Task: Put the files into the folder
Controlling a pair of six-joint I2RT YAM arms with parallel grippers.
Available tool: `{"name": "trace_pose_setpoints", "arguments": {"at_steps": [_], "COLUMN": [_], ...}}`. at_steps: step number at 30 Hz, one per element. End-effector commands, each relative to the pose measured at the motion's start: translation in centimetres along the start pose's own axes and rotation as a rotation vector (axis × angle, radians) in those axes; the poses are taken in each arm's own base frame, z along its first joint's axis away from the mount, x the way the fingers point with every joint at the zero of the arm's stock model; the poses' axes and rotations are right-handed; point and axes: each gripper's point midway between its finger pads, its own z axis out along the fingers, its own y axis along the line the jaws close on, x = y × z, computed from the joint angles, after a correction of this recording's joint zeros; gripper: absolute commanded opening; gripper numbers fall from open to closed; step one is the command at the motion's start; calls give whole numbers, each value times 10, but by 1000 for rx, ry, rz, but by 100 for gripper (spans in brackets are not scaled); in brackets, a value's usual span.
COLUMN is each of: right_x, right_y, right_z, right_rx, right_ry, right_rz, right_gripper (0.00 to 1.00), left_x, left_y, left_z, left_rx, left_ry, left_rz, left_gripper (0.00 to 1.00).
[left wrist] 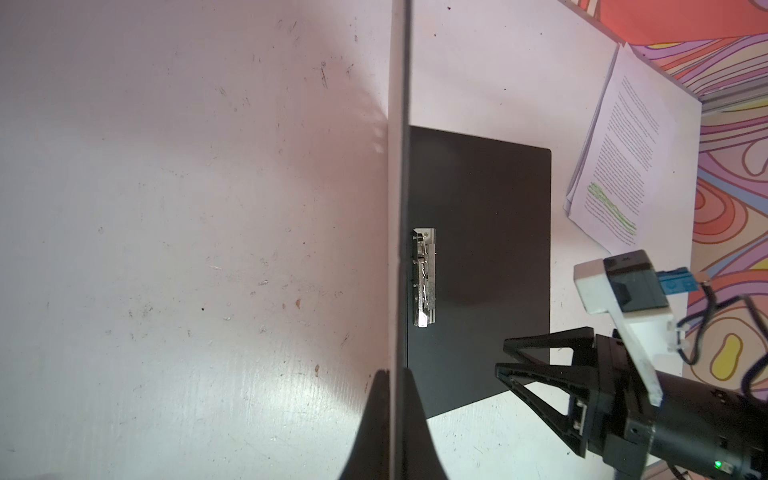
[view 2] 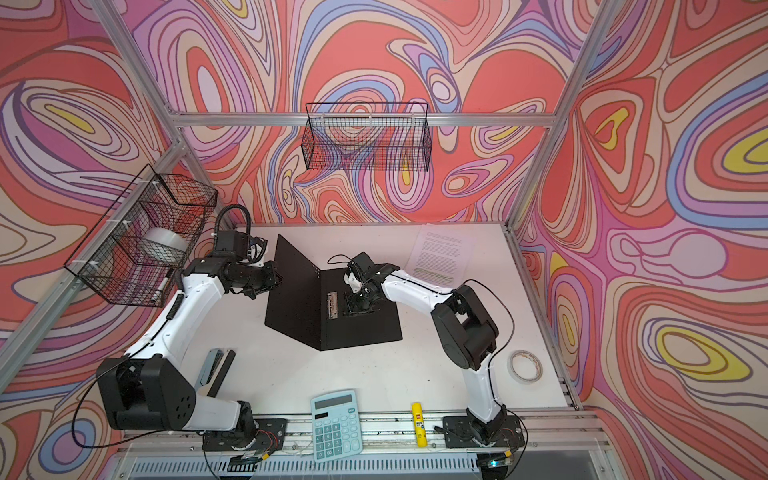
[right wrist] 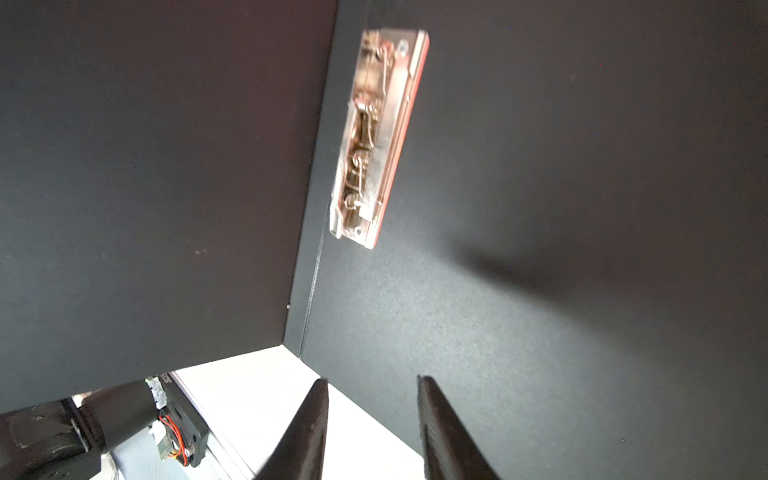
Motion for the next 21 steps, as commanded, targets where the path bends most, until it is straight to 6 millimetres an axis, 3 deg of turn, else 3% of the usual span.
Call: {"name": "trace_pose_setpoints", "arguments": {"at_steps": [1,21], "right_x": [1,-12], "right_y": [2,-1], "right_z": [16,45], "right_rx": [-27,-14], "right_ry": [19,34], "right_rz": [16,28], "right_gripper": [36,28], "left_x": [2,7], "left_y": [-10,-25], "left_z": [6,6], "left_rx": [43,59], "left_ry": [20,32], "left_rz": [-3,29], "left_gripper": [0,0]}}
